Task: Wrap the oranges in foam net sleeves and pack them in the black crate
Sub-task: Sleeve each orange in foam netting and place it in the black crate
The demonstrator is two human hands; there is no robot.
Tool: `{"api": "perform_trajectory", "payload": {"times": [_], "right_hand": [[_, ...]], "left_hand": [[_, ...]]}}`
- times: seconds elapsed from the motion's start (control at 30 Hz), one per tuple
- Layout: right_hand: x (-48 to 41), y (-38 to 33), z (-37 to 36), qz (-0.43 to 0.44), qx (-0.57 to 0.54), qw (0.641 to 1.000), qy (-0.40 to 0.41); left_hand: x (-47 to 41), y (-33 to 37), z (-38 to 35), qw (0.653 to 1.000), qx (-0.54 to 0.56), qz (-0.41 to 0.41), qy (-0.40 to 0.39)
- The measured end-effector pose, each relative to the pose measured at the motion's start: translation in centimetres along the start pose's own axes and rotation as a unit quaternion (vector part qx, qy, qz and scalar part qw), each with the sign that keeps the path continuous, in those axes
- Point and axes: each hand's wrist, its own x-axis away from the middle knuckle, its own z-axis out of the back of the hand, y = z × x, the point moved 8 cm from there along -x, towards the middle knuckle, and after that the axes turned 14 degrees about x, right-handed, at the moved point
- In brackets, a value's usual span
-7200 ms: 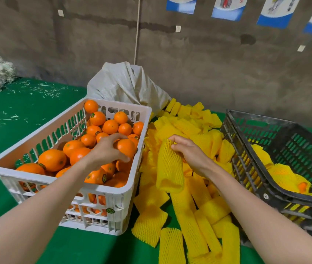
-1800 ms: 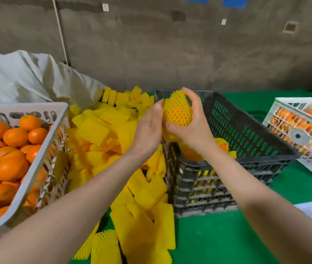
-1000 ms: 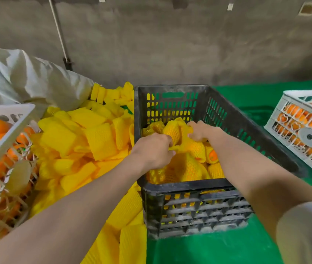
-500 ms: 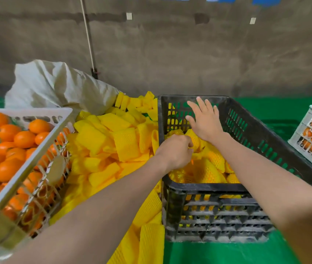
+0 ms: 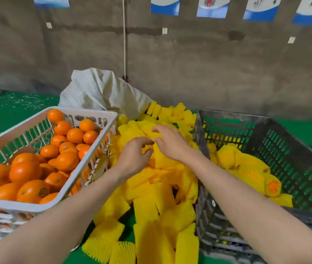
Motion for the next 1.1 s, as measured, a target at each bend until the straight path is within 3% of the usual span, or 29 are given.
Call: {"api": "perform_trajectory", "payload": {"times": [0.17,0.27,0.33,0.43,0.6,0.73,0.9,1.1], "right_hand": [[-4.0,-2.7,-9.4,-0.063,-0.022,0.986,-0.152],[-4.5,-2.3,-13.0,-0.109,-0.017,0.973,-0.202],[-4.8,-2.1,-13.8,-0.134,-0.016,0.976,-0.172],[-4.9,-2.1,-12.2,-0.190,-0.041,0.979,-0.055],[-4.1,-3.2,-6.7,-0.205,-0.104,0.968,0.103],[-2.9,-3.9,-4.2,-0.203,-0.147,0.962,0.108],[-1.4,-4.0,-2.2,-0.225,-0.150,0.959,0.091],[0.9,-4.4,-2.0,-0.252,-0.259,0.932,0.029]], "left_hand": [[1.9,-5.6,7.9,0.997,-0.023,0.075,0.026],[3.6,-8.2,11.1,0.994,-0.045,0.098,0.034],[4.3,-9.8,12.6,0.992,-0.055,0.109,0.038],[4.9,-11.7,13.9,0.990,-0.053,0.123,0.037],[4.1,-14.2,16.2,0.989,-0.025,0.136,0.053],[2.0,-16.9,17.8,0.981,-0.034,0.181,0.066],[-0.8,-18.7,15.6,0.972,-0.118,0.201,0.003],[-3.3,-21.2,10.9,0.943,-0.250,0.154,-0.158]]}}
